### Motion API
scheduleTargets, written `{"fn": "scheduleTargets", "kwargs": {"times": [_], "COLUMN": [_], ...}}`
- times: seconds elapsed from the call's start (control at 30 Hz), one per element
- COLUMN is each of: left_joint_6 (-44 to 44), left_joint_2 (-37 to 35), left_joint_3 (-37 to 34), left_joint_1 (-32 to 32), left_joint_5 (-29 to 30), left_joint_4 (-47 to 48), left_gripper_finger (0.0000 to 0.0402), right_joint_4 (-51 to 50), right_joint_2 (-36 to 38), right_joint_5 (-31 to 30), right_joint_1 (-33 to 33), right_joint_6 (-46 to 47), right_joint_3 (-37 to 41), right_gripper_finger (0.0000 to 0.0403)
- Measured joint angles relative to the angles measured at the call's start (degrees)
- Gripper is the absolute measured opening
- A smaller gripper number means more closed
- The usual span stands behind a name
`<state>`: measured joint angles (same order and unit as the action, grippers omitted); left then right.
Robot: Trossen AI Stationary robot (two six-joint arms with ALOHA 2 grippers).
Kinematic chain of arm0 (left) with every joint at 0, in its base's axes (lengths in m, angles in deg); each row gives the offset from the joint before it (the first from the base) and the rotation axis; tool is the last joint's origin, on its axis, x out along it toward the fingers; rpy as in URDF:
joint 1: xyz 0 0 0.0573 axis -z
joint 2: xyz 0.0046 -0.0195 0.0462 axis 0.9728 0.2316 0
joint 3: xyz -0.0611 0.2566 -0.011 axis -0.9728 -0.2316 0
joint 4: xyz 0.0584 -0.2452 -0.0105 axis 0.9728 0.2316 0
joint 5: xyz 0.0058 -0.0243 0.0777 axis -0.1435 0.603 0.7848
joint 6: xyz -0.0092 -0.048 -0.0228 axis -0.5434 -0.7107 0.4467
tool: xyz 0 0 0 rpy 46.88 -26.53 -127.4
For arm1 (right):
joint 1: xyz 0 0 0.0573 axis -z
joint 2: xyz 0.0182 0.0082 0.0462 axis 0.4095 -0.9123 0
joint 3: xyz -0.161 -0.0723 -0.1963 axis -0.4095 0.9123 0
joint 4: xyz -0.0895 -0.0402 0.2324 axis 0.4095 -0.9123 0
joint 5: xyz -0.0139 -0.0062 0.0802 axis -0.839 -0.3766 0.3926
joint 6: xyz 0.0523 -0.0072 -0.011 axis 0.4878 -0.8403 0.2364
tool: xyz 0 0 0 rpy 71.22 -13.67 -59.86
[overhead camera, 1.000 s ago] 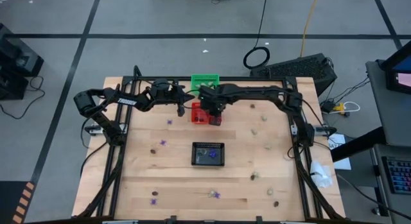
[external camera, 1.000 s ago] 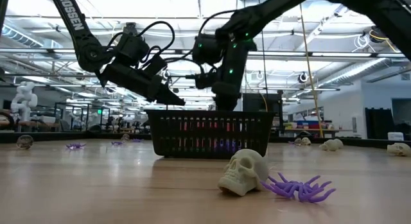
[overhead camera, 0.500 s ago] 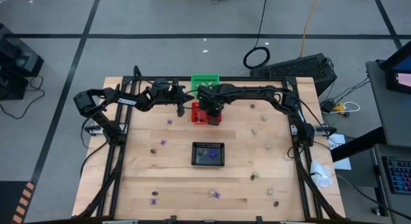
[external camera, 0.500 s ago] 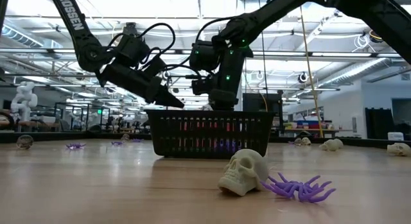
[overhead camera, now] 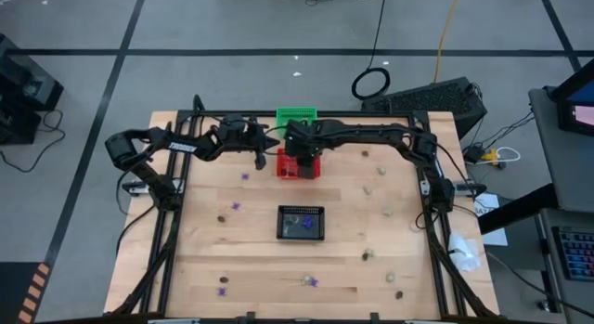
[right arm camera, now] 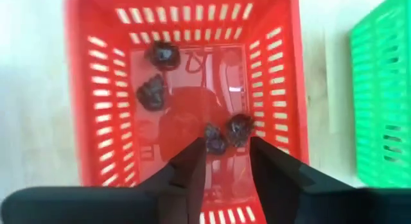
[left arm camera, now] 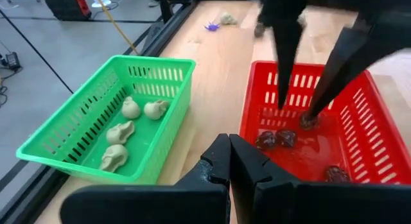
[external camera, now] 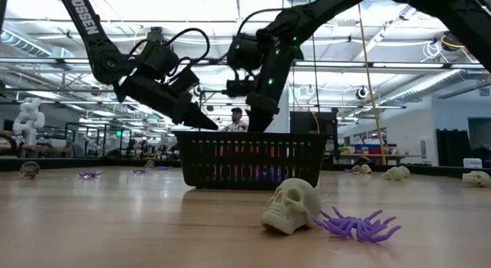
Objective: Sort Halloween decoration
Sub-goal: Put the violet spider toy into the black basket
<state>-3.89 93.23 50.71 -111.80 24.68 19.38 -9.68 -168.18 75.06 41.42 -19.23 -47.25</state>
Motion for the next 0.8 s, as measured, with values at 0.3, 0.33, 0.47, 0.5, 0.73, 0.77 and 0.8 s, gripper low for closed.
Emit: {"fn": "scheduleTargets", "kwargs": {"times": [0.3, 0.33, 0.47, 0.5, 0.73, 0.77, 0.8], "left_joint_6": [4.1, 4.5, 6.1, 6.1, 6.0, 5.7, 5.4], "left_joint_2": [-8.7, -10.0, -14.9, -16.2, -24.0, -24.9, -25.7], "left_joint_3": [0.0, 0.0, 0.0, 0.0, 0.0, 0.0, 0.0], "left_joint_1": [0.3, 0.5, 2.1, 2.8, 11.7, 13.6, 15.5], "left_joint_5": [0.3, 0.4, 0.5, 0.5, 7.5, 9.2, 10.8], "left_joint_4": [11.6, 13.7, 22.5, 25.0, 39.4, 41.5, 43.3], "left_gripper_finger": [0.0, 0.0, 0.0, 0.0, 0.0, 0.0, 0.0], "right_joint_4": [13.9, 17.0, 28.8, 32.1, 47.3, 48.3, 49.1], "right_joint_2": [10.1, 11.6, 18.5, 20.5, 35.8, 37.8, 39.6], "right_joint_5": [0.0, 0.1, 0.0, -0.1, -4.6, -5.1, -6.0], "right_joint_1": [-0.4, -0.4, -0.8, -0.9, -2.1, -2.4, -2.6], "right_joint_6": [-0.5, -0.1, 1.6, 2.3, 6.9, 7.5, 8.1], "right_joint_3": [10.2, 13.0, 25.1, 28.1, 47.9, 50.1, 52.1], "right_gripper_finger": [0.0006, 0.0006, 0.0004, 0.0002, 0.0001, 0.0001, 0.0001]}}
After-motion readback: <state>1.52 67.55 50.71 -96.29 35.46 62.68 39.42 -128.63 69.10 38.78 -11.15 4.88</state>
